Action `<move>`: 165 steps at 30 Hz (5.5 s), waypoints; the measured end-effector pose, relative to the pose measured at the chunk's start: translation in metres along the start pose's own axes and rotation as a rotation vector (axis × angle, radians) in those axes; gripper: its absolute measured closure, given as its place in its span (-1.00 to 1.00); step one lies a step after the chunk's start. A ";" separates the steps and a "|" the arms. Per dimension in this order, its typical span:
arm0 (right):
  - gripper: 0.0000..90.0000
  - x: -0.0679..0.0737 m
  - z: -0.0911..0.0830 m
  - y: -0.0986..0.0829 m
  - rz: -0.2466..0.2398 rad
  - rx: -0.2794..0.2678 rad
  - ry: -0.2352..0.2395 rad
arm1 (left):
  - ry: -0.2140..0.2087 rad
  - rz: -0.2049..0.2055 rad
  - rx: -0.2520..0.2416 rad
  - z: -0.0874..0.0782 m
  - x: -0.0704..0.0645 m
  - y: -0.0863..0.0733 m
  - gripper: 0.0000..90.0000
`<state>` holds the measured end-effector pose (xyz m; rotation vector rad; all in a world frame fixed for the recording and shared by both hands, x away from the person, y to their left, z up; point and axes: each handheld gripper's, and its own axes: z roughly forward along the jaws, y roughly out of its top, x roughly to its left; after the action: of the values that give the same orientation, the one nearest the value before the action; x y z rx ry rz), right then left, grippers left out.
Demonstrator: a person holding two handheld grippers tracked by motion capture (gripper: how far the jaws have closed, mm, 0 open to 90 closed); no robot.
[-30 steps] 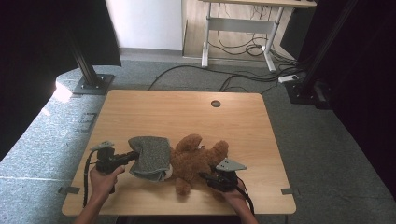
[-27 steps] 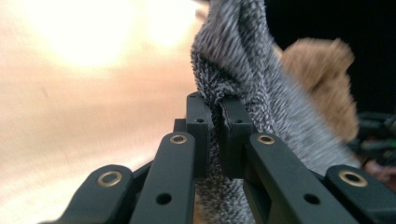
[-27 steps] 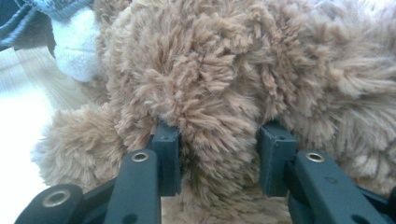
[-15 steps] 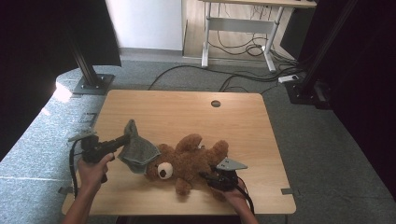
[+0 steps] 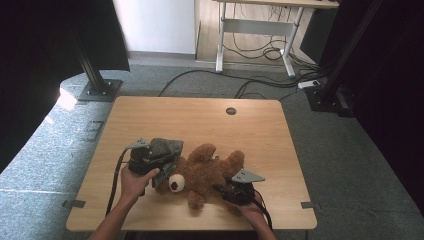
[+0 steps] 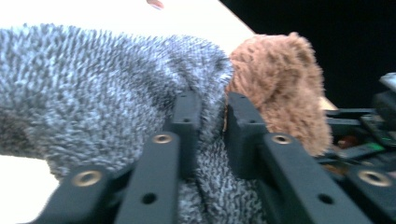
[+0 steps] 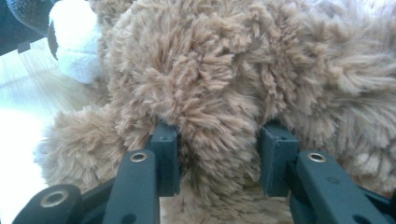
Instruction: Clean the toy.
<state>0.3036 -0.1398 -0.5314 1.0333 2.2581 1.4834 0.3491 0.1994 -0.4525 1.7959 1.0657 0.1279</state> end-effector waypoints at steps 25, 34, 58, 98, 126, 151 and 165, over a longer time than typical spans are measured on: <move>0.28 -0.001 -0.001 -0.001 0.008 -0.007 0.009 | 0.073 -0.003 -0.055 -0.028 0.019 0.009 0.71; 0.28 -0.001 0.000 -0.001 0.012 -0.007 0.009 | -0.019 0.076 -0.004 0.004 -0.026 0.031 0.73; 0.31 0.002 0.002 -0.003 0.004 -0.007 -0.011 | 0.041 -0.035 0.047 -0.010 0.009 -0.006 0.74; 0.32 -0.001 0.005 -0.005 0.003 -0.031 0.002 | -0.090 -0.010 0.183 0.062 -0.031 0.047 0.73; 0.41 0.006 0.045 0.002 0.000 0.133 -0.175 | -0.127 0.030 0.158 0.060 -0.019 0.008 0.77; -0.47 -0.019 0.010 0.017 0.030 0.037 -0.092 | -0.135 0.128 0.130 0.064 -0.029 -0.005 0.77; 0.05 -0.035 0.027 0.033 0.099 -0.021 0.034 | -0.141 0.110 0.138 0.060 -0.028 -0.010 0.77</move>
<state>0.3576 -0.1366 -0.5211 1.1367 2.2390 1.5714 0.3570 0.1384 -0.4800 1.9579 0.8939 -0.0060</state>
